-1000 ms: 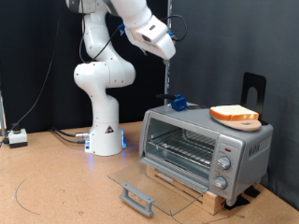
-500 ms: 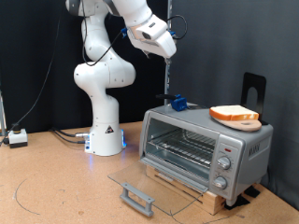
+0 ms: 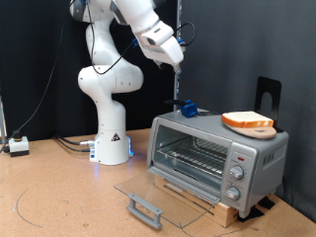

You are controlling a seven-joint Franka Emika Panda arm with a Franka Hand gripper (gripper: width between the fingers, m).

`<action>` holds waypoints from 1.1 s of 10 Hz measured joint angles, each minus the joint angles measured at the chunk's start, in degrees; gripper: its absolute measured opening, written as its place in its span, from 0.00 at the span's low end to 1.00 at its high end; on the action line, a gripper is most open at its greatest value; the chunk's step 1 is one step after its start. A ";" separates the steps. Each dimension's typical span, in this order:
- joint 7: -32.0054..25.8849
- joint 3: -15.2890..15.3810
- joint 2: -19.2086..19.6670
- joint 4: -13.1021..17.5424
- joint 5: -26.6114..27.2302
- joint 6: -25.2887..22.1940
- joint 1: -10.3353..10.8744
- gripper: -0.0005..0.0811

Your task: Make a piece of toast with the oven

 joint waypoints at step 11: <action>1.23 13.27 -1.22 -9.87 4.24 14.24 0.85 1.00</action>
